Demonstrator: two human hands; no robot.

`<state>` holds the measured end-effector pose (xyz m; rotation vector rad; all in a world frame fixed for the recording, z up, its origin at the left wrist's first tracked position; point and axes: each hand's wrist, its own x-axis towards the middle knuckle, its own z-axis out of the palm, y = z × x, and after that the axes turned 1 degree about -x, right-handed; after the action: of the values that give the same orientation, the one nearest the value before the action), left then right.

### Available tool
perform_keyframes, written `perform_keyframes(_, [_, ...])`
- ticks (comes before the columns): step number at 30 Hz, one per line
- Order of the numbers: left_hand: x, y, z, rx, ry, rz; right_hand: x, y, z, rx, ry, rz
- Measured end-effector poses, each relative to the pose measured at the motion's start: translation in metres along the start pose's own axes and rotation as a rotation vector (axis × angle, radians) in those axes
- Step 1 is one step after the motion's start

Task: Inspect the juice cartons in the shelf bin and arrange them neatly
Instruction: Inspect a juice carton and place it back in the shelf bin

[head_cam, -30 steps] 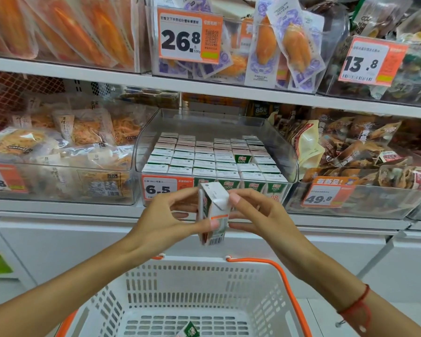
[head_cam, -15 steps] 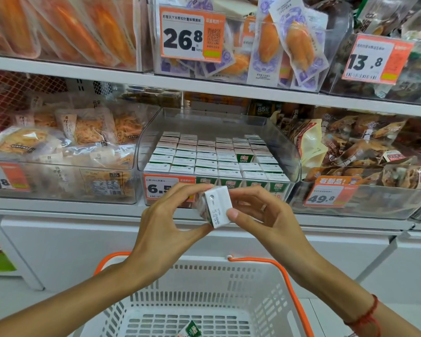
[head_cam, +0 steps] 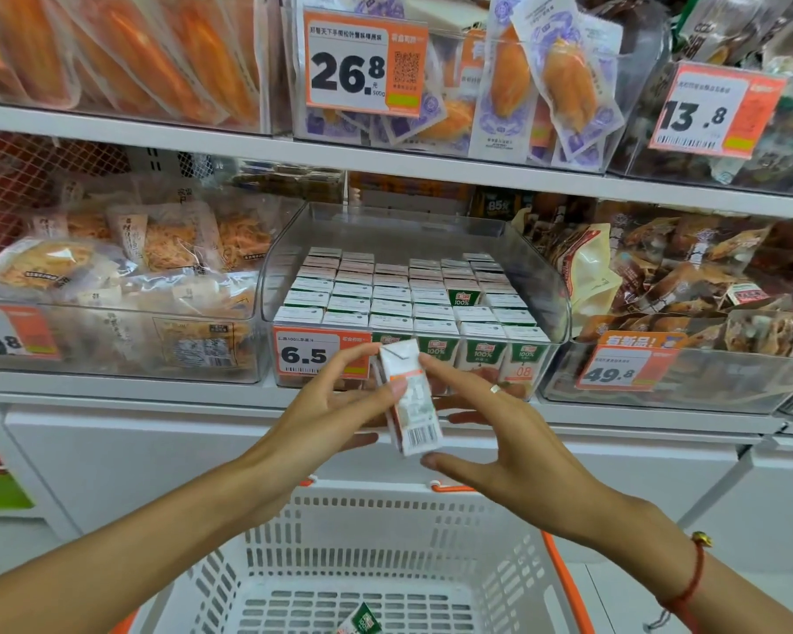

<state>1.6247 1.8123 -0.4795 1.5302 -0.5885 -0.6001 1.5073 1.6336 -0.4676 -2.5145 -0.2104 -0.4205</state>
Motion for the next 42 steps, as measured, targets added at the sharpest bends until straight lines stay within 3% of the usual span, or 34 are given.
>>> perform_keyframes(8, [0.0,0.008,-0.007,-0.083,-0.229,-0.36,0.006,-0.009,0.001,0.498,0.099,0.279])
perform_keyframes(12, [0.003,0.008,-0.007,-0.063,-0.188,-0.487,0.011,-0.015,0.003,0.63,0.114,0.438])
perform_keyframes(16, [0.003,0.005,-0.008,-0.062,-0.175,-0.54,0.012,-0.017,0.003,0.708,0.045,0.567])
perform_keyframes(22, [0.003,0.004,-0.007,-0.062,-0.158,-0.538,0.012,-0.016,0.001,0.73,0.03,0.593])
perform_keyframes(27, [0.0,0.005,0.0,-0.178,-0.101,-0.383,0.01,-0.016,0.002,0.496,0.131,0.414])
perform_keyframes(33, [-0.007,0.007,0.013,-0.121,0.185,-0.152,0.007,-0.019,0.012,0.249,0.197,0.268])
perform_keyframes(38, [-0.013,0.007,0.018,-0.032,0.147,-0.13,0.003,-0.018,0.013,-0.011,0.326,0.17])
perform_keyframes(42, [-0.011,0.008,0.015,-0.108,0.075,-0.232,-0.001,-0.013,0.005,-0.546,0.337,-0.183])
